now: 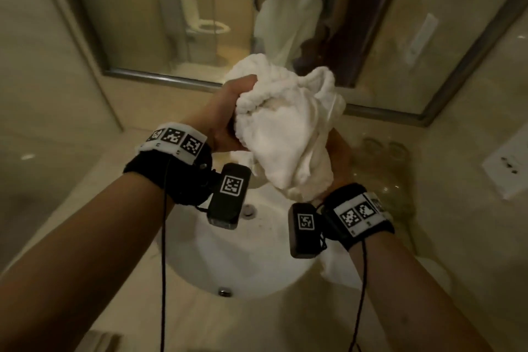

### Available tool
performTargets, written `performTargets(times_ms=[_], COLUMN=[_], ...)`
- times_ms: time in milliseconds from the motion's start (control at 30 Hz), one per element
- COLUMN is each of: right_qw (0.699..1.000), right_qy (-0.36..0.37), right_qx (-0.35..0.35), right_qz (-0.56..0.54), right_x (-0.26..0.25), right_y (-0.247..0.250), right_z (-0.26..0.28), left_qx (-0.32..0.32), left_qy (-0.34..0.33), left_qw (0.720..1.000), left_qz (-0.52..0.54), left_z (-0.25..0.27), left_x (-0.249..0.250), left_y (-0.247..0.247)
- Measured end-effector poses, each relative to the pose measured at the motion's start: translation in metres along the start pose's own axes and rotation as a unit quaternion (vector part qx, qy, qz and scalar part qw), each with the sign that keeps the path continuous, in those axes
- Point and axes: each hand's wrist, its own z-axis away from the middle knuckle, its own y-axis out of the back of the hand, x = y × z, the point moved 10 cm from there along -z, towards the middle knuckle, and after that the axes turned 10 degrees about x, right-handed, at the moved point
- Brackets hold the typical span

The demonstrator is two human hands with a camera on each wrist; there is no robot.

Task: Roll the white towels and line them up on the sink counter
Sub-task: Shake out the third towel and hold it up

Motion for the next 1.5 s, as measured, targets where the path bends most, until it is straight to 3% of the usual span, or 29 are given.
performTargets(times_ms=[67, 133, 233, 267, 433, 500, 600, 700, 767, 867, 933, 1033, 1133, 1267, 1400, 1500], right_qw=[0.997, 0.993, 0.993, 0.994, 0.995, 0.992, 0.989, 0.988, 0.982, 0.954, 0.935, 0.931, 0.939, 0.965, 0.954, 0.928], right_qy=[-0.027, -0.044, -0.060, -0.055, 0.009, -0.005, -0.053, -0.083, -0.090, -0.109, -0.094, -0.068, -0.055, -0.115, -0.102, -0.044], right_qx=[-0.076, -0.107, -0.090, -0.076, -0.031, -0.043, -0.049, -0.045, -0.001, 0.060, 0.066, 0.078, 0.053, -0.017, -0.103, -0.100], right_qz=[-0.018, 0.017, 0.054, 0.052, 0.093, 0.121, 0.128, 0.124, 0.164, 0.271, 0.335, 0.349, 0.335, 0.234, 0.262, 0.355], right_x=[0.023, 0.058, 0.108, 0.121, 0.190, 0.235, 0.295, 0.348, 0.376, 0.405, 0.408, 0.403, 0.401, 0.412, 0.409, 0.402], right_y=[-0.046, -0.073, -0.101, -0.105, -0.136, -0.148, -0.162, -0.175, -0.164, -0.147, -0.144, -0.147, -0.163, -0.178, -0.196, -0.202], right_z=[0.024, 0.040, 0.065, 0.068, 0.099, 0.115, 0.143, 0.173, 0.183, 0.194, 0.195, 0.197, 0.207, 0.227, 0.242, 0.247], left_qx=[0.066, 0.132, 0.246, 0.257, 0.238, 0.232, 0.164, 0.122, 0.103, 0.148, 0.184, 0.165, 0.132, 0.107, 0.078, 0.098], left_qy=[-0.032, -0.060, -0.049, -0.040, 0.001, -0.011, 0.016, 0.079, 0.093, 0.090, 0.092, 0.068, 0.035, 0.029, 0.044, 0.022], left_qw=[0.997, 0.989, 0.968, 0.965, 0.956, 0.954, 0.950, 0.917, 0.897, 0.870, 0.885, 0.926, 0.941, 0.964, 0.969, 0.967], left_qz=[0.017, 0.019, -0.013, -0.036, -0.169, -0.189, -0.264, -0.371, -0.420, -0.462, -0.417, -0.332, -0.311, -0.242, -0.230, -0.234], left_z=[0.028, 0.061, 0.115, 0.127, 0.197, 0.234, 0.272, 0.303, 0.314, 0.327, 0.338, 0.354, 0.366, 0.379, 0.394, 0.399], left_x=[0.014, 0.024, 0.027, 0.025, 0.023, 0.028, 0.016, -0.008, -0.023, -0.046, -0.060, -0.068, -0.062, -0.046, -0.037, -0.030], left_y=[0.050, 0.088, 0.145, 0.162, 0.242, 0.274, 0.302, 0.335, 0.350, 0.386, 0.399, 0.391, 0.372, 0.359, 0.355, 0.356])
